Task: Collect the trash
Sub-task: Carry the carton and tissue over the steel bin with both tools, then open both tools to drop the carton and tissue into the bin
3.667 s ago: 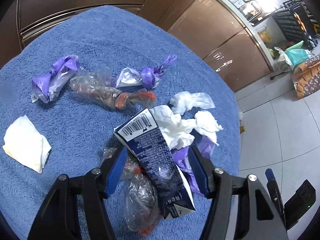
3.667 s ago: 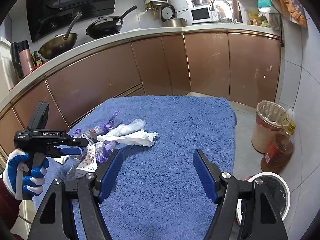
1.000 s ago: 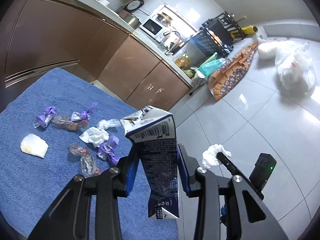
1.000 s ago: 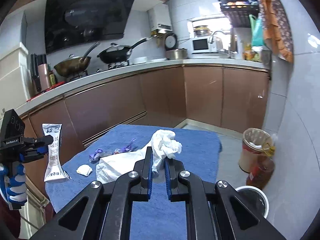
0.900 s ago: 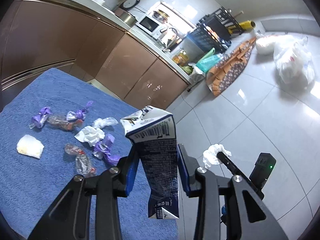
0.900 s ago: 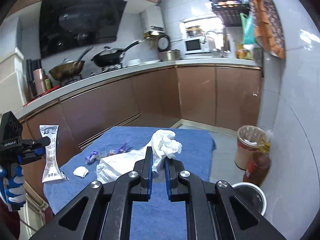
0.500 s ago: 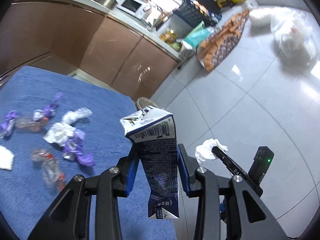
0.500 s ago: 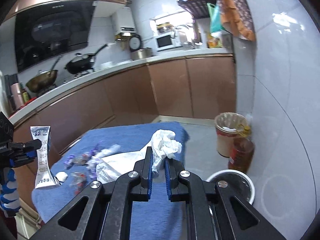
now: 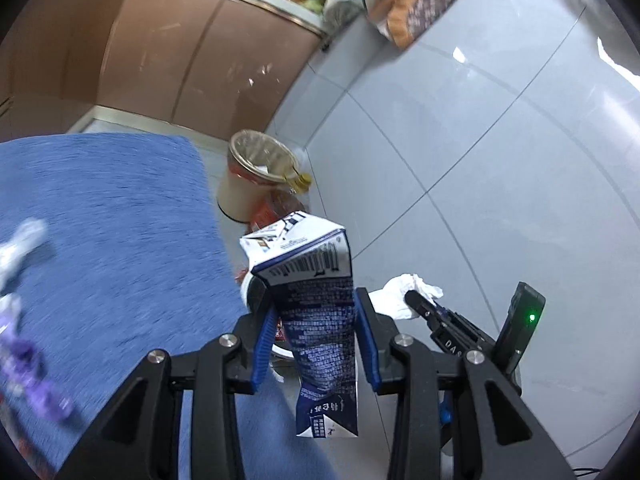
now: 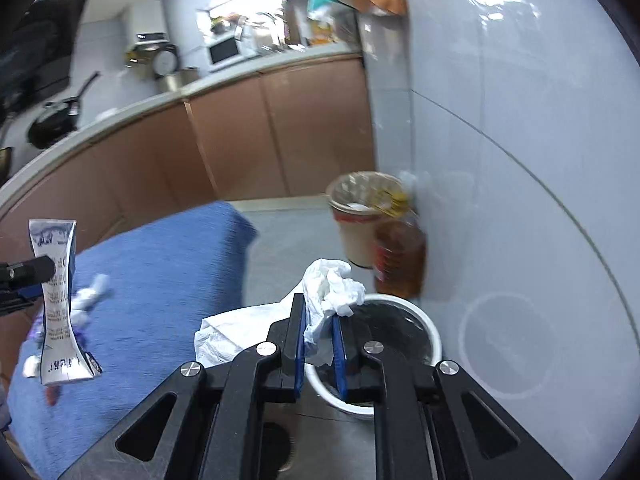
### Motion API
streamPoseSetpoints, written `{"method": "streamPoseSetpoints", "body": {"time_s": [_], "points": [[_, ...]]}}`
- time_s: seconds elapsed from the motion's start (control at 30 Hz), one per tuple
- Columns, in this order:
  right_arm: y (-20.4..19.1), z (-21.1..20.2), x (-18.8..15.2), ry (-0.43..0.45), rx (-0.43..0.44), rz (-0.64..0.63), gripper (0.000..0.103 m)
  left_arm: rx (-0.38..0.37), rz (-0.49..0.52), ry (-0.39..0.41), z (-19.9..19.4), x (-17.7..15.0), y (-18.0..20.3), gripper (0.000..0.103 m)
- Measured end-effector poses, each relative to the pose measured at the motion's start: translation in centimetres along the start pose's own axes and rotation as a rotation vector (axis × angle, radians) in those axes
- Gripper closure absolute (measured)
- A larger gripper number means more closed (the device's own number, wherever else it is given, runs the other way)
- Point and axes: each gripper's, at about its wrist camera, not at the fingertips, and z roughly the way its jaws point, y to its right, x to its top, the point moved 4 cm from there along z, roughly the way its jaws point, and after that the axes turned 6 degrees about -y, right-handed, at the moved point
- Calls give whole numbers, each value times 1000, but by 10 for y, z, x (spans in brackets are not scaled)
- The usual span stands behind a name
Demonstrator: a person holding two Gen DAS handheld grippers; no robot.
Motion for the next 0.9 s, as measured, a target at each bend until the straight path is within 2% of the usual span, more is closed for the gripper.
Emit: {"method": "streamPoseSetpoints", "body": {"time_s": [0.17, 0.4, 0.9], "points": [[22, 28, -5, -37, -62, 21, 90, 21, 38, -73, 77, 25, 11, 68], [43, 67, -7, -83, -148, 24, 90, 57, 61, -140, 163, 46, 17, 68], [71, 125, -6, -156, -252, 25, 90, 188, 133, -201, 266, 55, 19, 67]]}}
